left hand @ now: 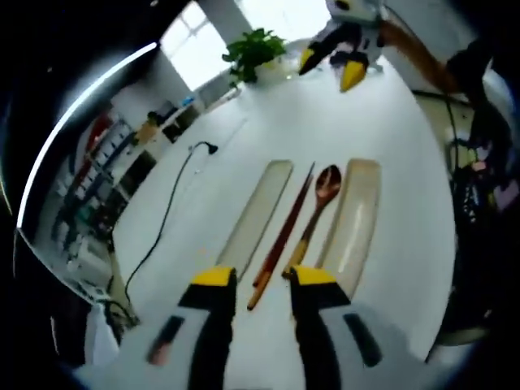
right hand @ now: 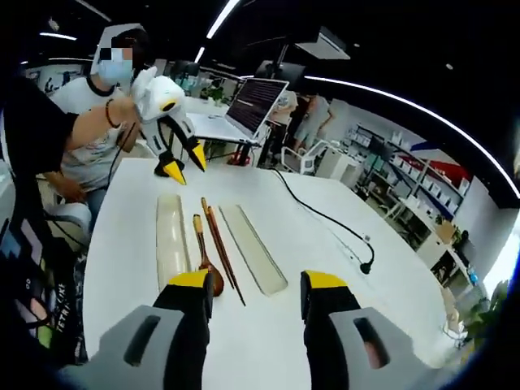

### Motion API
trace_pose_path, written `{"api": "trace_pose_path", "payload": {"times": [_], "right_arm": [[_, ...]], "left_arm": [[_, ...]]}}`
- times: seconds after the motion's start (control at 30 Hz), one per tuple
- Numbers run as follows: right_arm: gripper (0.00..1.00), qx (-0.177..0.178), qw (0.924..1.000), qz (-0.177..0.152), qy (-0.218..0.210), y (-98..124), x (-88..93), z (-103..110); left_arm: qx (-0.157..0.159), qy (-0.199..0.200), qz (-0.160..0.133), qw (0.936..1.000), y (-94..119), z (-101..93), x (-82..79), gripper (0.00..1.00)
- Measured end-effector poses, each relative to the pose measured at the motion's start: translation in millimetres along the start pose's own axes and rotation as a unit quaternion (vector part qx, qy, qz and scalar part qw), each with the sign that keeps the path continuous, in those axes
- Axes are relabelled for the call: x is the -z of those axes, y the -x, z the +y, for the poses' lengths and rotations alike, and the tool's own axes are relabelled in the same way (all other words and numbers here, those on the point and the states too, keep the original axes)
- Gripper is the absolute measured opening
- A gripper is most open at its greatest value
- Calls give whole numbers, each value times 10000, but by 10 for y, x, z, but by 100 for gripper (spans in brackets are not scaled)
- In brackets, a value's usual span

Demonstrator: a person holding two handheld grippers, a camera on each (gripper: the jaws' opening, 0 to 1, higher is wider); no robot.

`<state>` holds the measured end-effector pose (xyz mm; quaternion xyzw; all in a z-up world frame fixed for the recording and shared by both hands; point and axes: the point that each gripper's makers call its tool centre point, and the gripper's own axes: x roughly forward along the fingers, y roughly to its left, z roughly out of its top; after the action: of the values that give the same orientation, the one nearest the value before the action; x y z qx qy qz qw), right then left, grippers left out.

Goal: Arrange the utensils inside the cutlery case until each visible utensil rests in its matching compartment.

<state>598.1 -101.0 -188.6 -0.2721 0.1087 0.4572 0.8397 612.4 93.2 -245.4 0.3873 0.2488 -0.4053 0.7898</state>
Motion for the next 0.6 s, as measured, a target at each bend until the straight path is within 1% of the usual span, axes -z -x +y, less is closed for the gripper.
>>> {"api": "trace_pose_path", "payload": {"times": [0.03, 0.07, 0.1, 0.13, 0.17, 0.2, 0.23, 0.27, 0.3, 0.4, 0.47, 0.53, 0.6], "right_arm": [[43, -75, 9999, -24, 75, -64, -31, 42], [41, -113, 9999, 24, 76, -105, -30, 73], [37, -270, 9995, 131, 44, -203, -35, 147], [34, -340, 9993, 158, 21, -252, -43, 178], [31, -483, 9987, 165, 13, -325, -60, 229], [29, -642, 9978, 177, -42, -425, -90, 233], [28, -787, 9965, 239, -125, -507, -86, 262], [29, -942, 9948, 359, -164, -583, -56, 311], [29, -1131, 9919, 563, -141, -675, 7, 365], [27, -1259, 9880, 892, -53, -881, 136, 407], [24, -1274, 9862, 1053, 45, -990, 197, 411], [23, -1426, 9817, 1208, 361, -1041, 220, 440], [21, -1411, 9791, 1390, 458, -1087, 233, 423]], "left_arm": [[30, -44, 67, 10000, -21, 1, 22, 26], [56, -75, 144, 9999, -57, 12, 47, 26], [99, -70, 207, 9997, -85, 17, 68, 26], [166, -20, 274, 9995, -114, 17, 92, 25], [205, 28, 313, 9993, -146, 25, 109, 25], [242, 23, 334, 9991, -177, 31, 121, 24], [285, 1, 392, 9988, -204, 31, 146, 24], [324, -34, 491, 9983, -228, 37, 187, 24], [331, -70, 577, 9978, -254, 56, 226, 24], [414, -114, 764, 9962, -320, 99, 328, 23], [529, -25, 833, 9951, -364, 122, 393, 23], [726, 160, 880, 9933, -383, 108, 446, 23], [754, 148, 959, 9924, -417, 149, 486, 23]]}}
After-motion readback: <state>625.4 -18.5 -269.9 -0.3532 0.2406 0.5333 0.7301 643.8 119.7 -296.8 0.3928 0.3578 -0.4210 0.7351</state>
